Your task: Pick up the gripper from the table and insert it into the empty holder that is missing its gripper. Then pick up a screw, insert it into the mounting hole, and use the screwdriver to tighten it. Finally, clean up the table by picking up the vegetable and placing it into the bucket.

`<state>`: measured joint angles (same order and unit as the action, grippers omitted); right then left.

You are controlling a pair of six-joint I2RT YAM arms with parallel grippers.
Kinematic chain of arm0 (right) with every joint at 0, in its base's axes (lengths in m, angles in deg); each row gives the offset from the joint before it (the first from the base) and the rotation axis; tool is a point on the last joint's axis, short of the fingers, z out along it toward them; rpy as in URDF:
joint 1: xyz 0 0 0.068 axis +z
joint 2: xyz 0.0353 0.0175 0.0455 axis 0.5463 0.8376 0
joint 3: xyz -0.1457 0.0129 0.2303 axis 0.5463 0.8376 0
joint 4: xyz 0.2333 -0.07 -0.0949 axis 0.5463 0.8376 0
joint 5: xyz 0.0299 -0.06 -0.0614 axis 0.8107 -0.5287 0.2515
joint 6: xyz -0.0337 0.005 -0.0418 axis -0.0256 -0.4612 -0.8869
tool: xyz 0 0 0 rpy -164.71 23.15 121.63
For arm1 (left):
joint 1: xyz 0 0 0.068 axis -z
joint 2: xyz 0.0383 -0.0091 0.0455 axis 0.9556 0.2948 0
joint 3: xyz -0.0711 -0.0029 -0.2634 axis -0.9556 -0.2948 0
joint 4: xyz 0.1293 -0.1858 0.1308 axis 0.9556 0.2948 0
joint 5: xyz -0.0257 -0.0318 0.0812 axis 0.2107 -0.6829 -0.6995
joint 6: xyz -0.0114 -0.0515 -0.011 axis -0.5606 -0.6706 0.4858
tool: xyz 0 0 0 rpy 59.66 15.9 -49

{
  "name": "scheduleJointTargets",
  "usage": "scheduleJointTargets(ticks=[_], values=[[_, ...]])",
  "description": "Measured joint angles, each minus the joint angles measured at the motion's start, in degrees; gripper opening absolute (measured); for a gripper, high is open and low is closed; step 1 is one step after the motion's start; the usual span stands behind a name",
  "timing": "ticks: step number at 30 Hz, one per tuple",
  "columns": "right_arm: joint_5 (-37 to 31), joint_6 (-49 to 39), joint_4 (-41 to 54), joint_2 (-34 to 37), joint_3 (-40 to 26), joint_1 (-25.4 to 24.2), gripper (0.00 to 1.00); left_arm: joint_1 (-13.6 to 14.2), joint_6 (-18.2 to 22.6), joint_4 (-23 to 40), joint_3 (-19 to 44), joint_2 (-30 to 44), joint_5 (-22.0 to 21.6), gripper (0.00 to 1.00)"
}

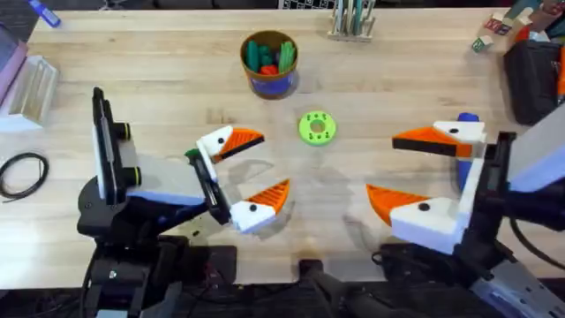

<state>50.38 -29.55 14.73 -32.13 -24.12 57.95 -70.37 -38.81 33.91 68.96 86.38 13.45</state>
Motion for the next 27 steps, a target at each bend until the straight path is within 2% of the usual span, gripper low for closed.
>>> scheduleJointTargets(ticks=[3, 7, 8, 10, 20, 24, 27], values=[[1.61, -1.63, -0.13, 0.0, 0.0, 0.0, 0.992, 0.0, 0.0, 0.0, 0.0, 0.0, 0.02, 0.713], [3.09, -3.13, -0.14, 0.0, 0.0, 0.0, 0.99, 0.0, 0.02, 0.0, 0.0, 0.0, 0.02, 0.148], [3.25, -3.3, -0.13, 0.0, 0.0, 0.0, 0.99, 0.0, 0.28, 0.0, 0.0, -0.01, 0.01, 0.038], [3.41, -3.57, -0.16, 0.0, 0.0, 0.0, 0.991, 0.0, 0.26, 0.0, 0.0, -0.02, 0.02, 0.007], [2.79, -3.7, -2.14, 0.0, 0.0, 0.0, 0.991, 0.0, 0.26, 0.0, 0.0, -0.02, 0.02, 0.005], [-3.37, -2.01, -2.37, 2.01, 0.0, 0.0, 0.991, 0.0, 0.26, 0.0, 0.0, 0.0, 0.02, 0.004], [-11.29, -1.36, -3.14, 7.33, 0.0, -0.02, 0.991, 0.0, 0.26, 0.0, 0.0, 0.0, 0.02, 0.004]])
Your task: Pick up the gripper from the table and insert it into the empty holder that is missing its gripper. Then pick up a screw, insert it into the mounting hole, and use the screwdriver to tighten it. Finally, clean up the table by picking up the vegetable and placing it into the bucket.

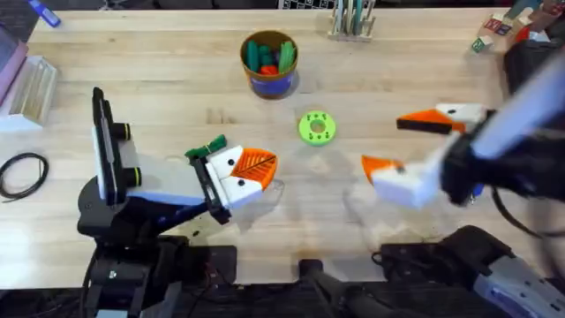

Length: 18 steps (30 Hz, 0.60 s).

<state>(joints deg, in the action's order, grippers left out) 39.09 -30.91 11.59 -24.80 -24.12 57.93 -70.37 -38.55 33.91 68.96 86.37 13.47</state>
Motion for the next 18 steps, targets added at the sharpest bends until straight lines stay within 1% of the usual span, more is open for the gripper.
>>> scheduleJointTargets(ticks=[4, 6, 8, 10, 14, 18], values=[[-12.63, 1.99, -0.26, 8.76, 0.0, -1.44, 0.991, 0.0, 0.0, 0.0, 0.0, -0.01, 0.0, 0.004], [-18.3, 3.46, -0.36, 13.42, 0.0, -3.5, 0.991, 0.0, 0.0, 0.0, 0.0, -0.02, 0.0, 0.004], [-22.58, 4.36, -0.61, 18.1, 0.0, -6.26, 0.991, 0.0, 0.0, 0.0, 0.0, -0.02, 0.0, 0.004], [-25.82, 4.99, -0.67, 22.44, -0.02, -9.17, 0.991, 0.0, 0.0, 0.0, 0.0, 0.0, 0.0, 0.004], [-29.04, 5.47, -2.02, 28.76, -0.02, -13.95, 0.991, 0.0, 0.0, 0.0, 0.0, -0.01, 0.0, 0.004], [-30.35, 5.35, -2.92, 31.39, -0.06, -15.73, 0.991, 0.0, 0.0, 0.0, 0.0, 0.0, 0.0, 0.004]])
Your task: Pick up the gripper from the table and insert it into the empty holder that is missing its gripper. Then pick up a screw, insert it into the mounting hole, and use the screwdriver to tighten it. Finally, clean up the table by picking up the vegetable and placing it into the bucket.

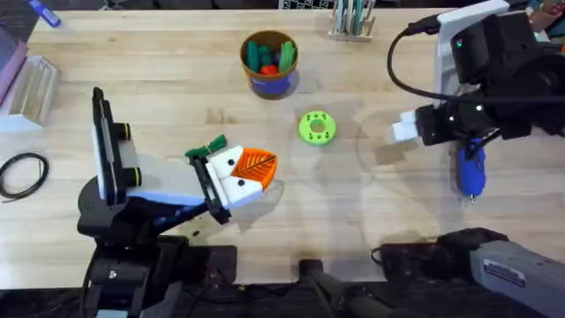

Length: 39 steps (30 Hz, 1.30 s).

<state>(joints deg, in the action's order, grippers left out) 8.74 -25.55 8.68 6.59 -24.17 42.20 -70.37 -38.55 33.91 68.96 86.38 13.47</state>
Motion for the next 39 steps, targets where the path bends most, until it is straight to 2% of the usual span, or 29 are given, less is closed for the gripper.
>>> scheduleJointTargets(ticks=[4, 13, 18, 22, 28, 39], values=[[-1.15, -0.46, -0.2, 0.3, -1.45, -4.49, 0.992, 0.0, 0.0, 0.0, 0.0, -0.02, 0.0, 0.004], [-2.48, -1.07, -3.25, 0.3, -5.82, -25.83, 0.991, 0.0, 0.0, 0.0, 0.0, 0.0, 0.0, 0.004], [-1.34, -4.82, -5.58, 0.82, -6.05, -32.92, 0.991, 0.0, 0.0, 0.0, 0.0, -0.01, 0.0, 0.004], [4.1, -11.59, -4.86, 3.68, -6.15, -35.24, 0.992, 0.0, 0.0, 0.0, 0.0, -0.01, 0.0, 0.004], [9.33, -19.84, -5.3, 10.14, -6.15, -35.52, 0.992, 0.0, 0.0, 0.0, 0.0, -0.02, 0.0, 0.004], [10.72, -21.21, -9.02, 22.97, -6.17, -35.59, 0.991, 0.0, 0.0, 0.0, 0.0, 0.0, 0.0, 0.004]])
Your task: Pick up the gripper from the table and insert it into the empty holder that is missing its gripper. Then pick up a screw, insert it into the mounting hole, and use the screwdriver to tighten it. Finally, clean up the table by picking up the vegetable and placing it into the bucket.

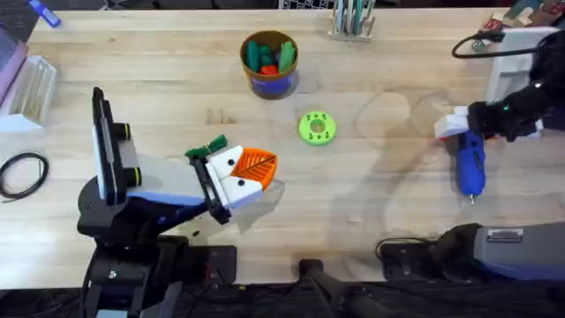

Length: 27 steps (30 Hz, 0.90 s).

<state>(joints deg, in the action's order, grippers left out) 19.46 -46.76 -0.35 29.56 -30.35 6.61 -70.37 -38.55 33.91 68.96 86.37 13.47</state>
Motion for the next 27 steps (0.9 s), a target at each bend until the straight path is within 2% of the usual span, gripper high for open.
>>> scheduleJointTargets(ticks=[5, 9, 14, 16, 21, 25, 27], values=[[0.83, 0.61, -0.37, 2.89, -1.04, -0.17, 0.967, 0.0, 0.0, 0.0, 0.0, -0.01, 0.0, 0.004], [2.04, 2.19, 0.09, 3.23, -1.18, -0.13, 0.785, 0.0, 0.0, 0.0, 0.0, 0.0, 0.0, 0.004], [2.08, 3.32, 0.02, 3.23, -1.2, -0.15, 0.664, 0.0, -0.02, 0.0, 0.0, -0.02, 0.0, 0.004], [2.05, 3.54, 0.02, 3.23, -1.2, -0.15, 0.582, 0.0, 0.0, 0.0, 0.0, -0.02, 0.0, 0.004], [1.51, 3.63, -0.3, 3.32, -1.2, -0.2, 0.233, 0.0, 0.0, 0.0, 0.0, 0.0, 0.02, 0.004], [1.32, 3.62, -0.29, 3.3, -1.2, -0.22, 0.039, 0.0, 0.0, 0.0, 0.0, 0.0, 0.02, 0.004], [1.42, 3.92, -0.16, 2.77, -1.09, -0.22, 0.021, 0.0, 0.0, 0.0, 0.0, 0.0, 0.0, 0.004]])
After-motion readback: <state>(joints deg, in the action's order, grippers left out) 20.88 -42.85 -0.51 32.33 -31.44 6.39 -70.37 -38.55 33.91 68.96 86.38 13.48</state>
